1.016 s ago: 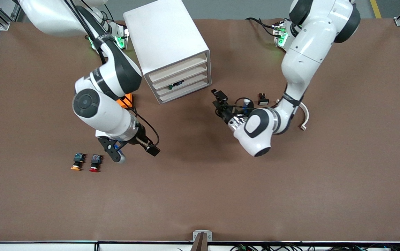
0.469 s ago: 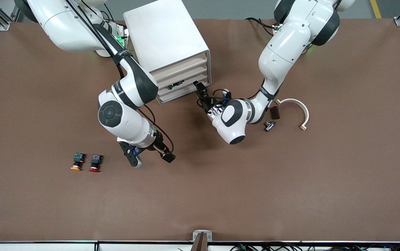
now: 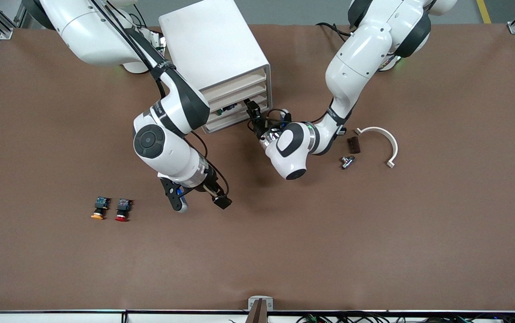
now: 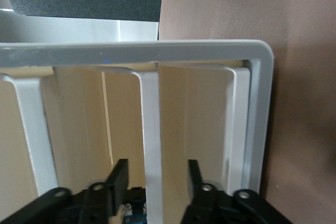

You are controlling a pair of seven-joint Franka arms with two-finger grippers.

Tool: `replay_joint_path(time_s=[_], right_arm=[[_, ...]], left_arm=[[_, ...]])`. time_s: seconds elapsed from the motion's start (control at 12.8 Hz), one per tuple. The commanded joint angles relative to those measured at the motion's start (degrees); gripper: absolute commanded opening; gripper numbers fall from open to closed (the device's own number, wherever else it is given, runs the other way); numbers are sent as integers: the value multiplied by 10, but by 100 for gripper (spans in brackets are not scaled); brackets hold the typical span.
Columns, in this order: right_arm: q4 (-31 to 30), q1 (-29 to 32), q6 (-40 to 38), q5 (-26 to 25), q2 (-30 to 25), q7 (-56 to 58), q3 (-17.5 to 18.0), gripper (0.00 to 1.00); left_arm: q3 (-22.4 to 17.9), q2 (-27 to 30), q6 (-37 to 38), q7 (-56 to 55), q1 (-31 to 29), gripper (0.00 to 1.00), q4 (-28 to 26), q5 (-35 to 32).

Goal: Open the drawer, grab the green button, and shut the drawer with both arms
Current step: 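Pull the drawer open with the left gripper while the right gripper reaches in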

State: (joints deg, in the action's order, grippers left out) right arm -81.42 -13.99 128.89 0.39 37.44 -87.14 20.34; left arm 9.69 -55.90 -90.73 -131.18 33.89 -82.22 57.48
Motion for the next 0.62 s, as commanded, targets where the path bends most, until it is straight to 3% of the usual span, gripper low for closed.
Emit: replay_joint_path(time_s=[0.0, 0.08, 0.16, 0.55], right_arm=[[25, -11, 0, -6, 11, -19, -1, 100], [25, -13, 0, -6, 11, -19, -1, 100], [25, -13, 0, -6, 11, -19, -1, 100], [26, -13, -1, -9, 10, -16, -2, 100]], left_arm=[[-3, -5, 2, -7, 9, 14, 10, 11], [-3, -4, 2, -6, 11, 2, 10, 11], [-3, -5, 2, -3, 9, 0, 9, 11], [-10, -4, 3, 35, -43, 0, 18, 6]])
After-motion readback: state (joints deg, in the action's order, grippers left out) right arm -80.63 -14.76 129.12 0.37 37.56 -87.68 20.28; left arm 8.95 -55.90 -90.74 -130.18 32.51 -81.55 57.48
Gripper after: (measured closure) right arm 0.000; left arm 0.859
